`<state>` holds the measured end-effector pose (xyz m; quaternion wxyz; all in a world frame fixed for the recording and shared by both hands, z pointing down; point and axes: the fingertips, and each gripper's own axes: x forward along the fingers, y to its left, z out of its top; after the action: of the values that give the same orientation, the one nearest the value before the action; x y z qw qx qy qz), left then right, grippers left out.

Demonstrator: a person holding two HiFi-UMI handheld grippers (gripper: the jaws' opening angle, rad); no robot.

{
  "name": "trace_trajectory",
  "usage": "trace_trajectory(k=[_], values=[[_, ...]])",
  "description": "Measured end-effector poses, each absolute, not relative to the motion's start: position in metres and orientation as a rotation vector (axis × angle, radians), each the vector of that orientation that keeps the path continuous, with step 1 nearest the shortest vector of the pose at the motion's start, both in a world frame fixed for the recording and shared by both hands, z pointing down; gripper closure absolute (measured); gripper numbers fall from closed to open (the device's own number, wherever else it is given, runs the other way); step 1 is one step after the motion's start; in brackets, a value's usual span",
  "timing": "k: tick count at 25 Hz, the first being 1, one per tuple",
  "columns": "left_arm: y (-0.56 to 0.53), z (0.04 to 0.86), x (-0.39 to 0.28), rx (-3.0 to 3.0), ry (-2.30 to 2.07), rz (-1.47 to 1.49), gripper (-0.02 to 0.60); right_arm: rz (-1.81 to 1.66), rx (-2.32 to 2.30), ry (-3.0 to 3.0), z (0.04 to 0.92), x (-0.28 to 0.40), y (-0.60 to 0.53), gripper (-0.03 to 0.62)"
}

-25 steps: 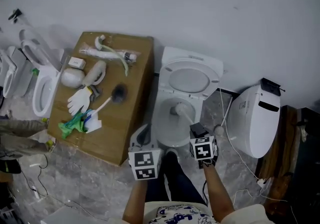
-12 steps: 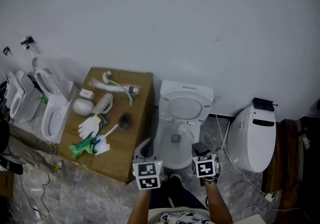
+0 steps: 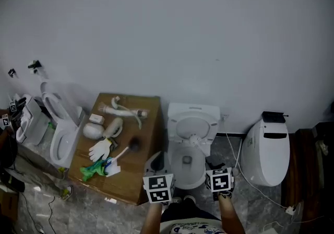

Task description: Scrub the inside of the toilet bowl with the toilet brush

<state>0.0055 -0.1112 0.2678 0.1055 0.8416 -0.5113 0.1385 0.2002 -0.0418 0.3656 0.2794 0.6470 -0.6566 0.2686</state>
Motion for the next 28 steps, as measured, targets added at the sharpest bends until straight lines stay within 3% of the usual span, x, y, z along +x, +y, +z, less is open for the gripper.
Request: trace_trajectory(k=[28], values=[[-0.121, 0.248, 0.02, 2.553, -1.519, 0.424, 0.58, 0.707, 1.859, -1.846, 0.322, 0.21, -0.049, 0.429]])
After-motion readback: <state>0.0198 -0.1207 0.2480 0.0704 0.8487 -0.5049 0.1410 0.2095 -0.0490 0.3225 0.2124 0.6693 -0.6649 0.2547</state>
